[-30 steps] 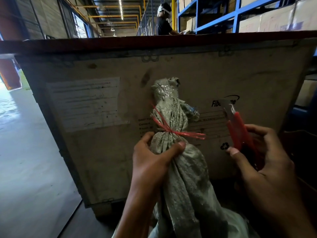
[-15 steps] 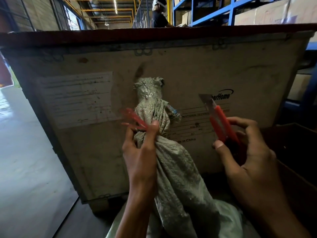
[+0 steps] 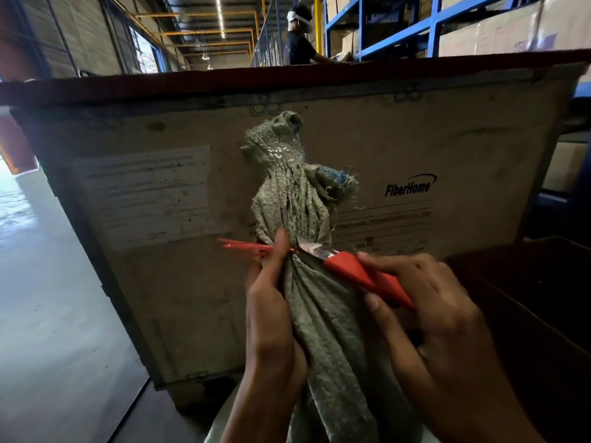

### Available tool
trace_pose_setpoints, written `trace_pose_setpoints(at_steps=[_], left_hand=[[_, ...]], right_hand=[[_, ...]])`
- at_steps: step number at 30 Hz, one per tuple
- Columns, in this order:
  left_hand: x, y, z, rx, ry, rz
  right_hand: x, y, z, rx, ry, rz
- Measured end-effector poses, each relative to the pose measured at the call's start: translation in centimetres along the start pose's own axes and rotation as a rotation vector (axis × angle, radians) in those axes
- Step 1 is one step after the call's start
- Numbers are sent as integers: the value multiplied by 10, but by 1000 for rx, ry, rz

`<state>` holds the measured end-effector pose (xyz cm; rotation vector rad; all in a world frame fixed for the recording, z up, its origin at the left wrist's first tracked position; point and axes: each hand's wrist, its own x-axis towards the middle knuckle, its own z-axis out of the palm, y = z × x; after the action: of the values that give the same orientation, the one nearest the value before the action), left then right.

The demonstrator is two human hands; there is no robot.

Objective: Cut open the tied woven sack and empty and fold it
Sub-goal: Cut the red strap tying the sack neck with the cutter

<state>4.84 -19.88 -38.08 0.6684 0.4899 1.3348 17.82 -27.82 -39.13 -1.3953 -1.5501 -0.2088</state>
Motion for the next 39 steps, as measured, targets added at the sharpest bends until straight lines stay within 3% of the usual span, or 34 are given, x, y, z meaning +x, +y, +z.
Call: trace_pose_setpoints(at_steps=[13,22,32,39], left_hand=[[6,4,-7,7,39,77],[0,5,-2,45,81,153],[-11,11,10,110,74,238],[-12,15,10,185,73,322]], right_hand=[[4,2,-12,-87,-31,-43],[1,-5,-4,-102,51,-38],[2,-5,-10,-76,12,-37],[2,-2,-19,-15,-124,-28]])
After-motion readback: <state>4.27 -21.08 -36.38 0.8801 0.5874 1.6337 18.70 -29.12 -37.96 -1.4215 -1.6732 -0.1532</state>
